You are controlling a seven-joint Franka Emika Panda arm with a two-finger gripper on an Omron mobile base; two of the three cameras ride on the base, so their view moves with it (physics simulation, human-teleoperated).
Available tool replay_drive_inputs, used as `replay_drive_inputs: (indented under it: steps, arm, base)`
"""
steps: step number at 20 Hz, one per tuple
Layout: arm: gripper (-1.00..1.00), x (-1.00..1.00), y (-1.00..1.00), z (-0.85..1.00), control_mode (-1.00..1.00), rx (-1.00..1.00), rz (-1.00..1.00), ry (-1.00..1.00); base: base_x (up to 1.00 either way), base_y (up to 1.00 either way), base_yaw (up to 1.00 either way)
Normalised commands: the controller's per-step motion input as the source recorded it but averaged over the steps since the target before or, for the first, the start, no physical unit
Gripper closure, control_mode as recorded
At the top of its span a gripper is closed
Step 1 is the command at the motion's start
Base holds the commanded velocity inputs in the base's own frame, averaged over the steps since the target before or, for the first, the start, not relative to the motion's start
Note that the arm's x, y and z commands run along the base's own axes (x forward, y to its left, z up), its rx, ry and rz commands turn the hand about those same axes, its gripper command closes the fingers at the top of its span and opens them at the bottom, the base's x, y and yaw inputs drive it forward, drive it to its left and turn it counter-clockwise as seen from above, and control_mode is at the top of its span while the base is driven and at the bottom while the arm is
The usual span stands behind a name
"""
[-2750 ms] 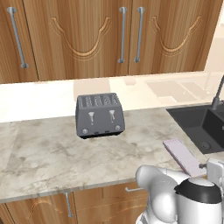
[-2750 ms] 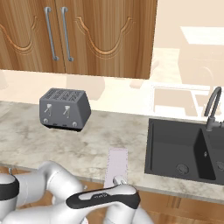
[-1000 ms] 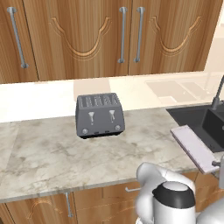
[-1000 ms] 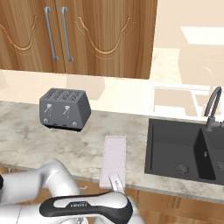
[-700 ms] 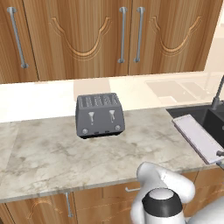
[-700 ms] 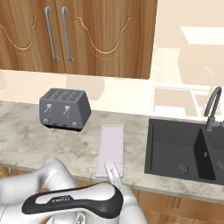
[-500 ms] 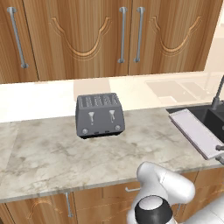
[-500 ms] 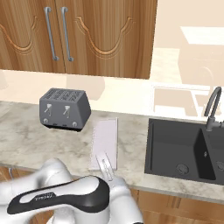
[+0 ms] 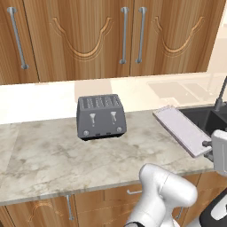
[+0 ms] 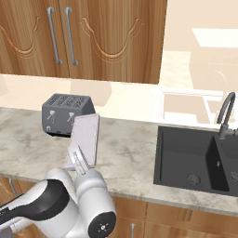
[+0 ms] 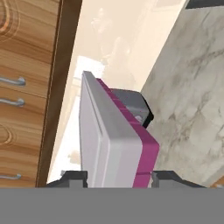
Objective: The ice cube tray has been filled with water. Take the tray and place it in the freezer to make ice. Close the freezer door after placing the tray.
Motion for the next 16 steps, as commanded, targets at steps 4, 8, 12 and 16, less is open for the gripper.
replay_drive_inputs:
  steps: [4,8,12,16]
  arm:
    - [1.00,-0.01,0.64,0.22,-1.00,0.01,0.10,0.14]
    - [1.00,-0.03,0.31,0.26,-1.00,0.11,0.13,0.20]
    - [1.00,-0.08,0.08,0.19,-1.00,0.15,0.16,0.18]
    - [1.00,-0.07,0.00,0.04,-1.00,0.04,0.04,0.02]
  base:
    - [0.00,0.00,0.00]
    - [0.00,0.00,0.00]
    - [0.00,0.00,0.00]
    - [0.00,0.00,0.00]
